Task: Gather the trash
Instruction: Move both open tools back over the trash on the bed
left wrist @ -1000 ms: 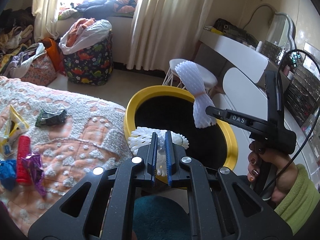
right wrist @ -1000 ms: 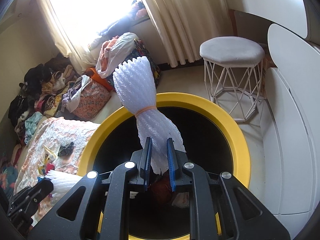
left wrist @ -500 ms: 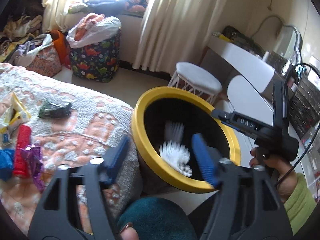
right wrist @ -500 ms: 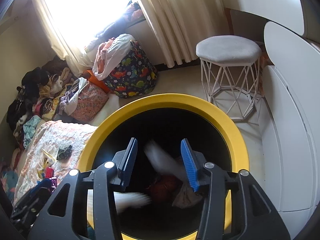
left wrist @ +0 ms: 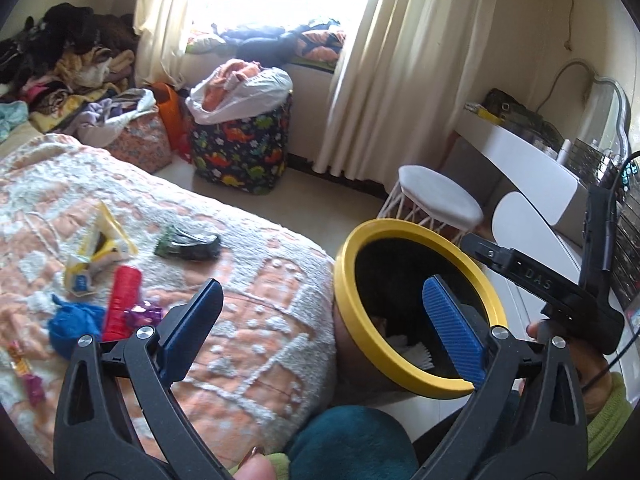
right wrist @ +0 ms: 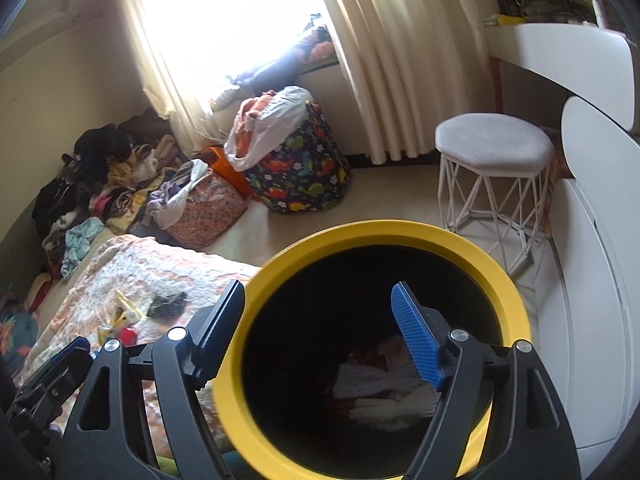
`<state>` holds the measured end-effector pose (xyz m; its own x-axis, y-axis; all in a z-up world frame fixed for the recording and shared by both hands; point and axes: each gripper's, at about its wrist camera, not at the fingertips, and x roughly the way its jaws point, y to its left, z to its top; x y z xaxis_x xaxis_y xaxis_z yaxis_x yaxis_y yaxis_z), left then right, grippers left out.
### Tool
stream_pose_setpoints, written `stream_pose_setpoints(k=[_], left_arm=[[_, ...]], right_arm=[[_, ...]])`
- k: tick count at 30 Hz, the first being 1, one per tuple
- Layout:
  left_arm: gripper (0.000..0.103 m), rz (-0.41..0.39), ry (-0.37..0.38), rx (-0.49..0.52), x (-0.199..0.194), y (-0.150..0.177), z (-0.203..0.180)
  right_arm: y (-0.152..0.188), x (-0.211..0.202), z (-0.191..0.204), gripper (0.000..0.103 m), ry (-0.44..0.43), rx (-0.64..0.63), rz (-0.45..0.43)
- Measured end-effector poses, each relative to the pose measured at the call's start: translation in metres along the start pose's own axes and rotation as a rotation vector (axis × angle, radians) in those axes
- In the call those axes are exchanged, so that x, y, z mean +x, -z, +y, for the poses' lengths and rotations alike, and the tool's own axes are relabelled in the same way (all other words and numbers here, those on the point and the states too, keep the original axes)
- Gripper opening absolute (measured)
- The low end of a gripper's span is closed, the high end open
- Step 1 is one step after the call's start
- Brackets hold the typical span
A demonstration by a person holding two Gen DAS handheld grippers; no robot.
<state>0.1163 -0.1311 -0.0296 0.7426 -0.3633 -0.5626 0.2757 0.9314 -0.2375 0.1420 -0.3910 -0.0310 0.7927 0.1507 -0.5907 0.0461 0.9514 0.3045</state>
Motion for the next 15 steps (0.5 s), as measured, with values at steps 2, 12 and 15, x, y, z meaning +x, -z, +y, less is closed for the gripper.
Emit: stream_pose_setpoints(k=[2, 12, 15], left_arm=[[0.092, -0.018, -0.014, -0.007, -0.006, -0.002, 0.004], [0.092, -0.086, -0.084, -0.041, -0.033, -0.008, 0.029], [0.092, -0.103, -0.103, -0.055, -0.040, -0.010, 0.036]], right_arm=[[-0.001, -0.004, 0.007, 0.075, -0.020, -0.009, -0.010], [-0.002, -0.021, 0.043, 0.079, -0.082, -0.079, -0.061], [-0.001, -0.025, 0.053, 0.079, -0.100, -0.100, -0.070]])
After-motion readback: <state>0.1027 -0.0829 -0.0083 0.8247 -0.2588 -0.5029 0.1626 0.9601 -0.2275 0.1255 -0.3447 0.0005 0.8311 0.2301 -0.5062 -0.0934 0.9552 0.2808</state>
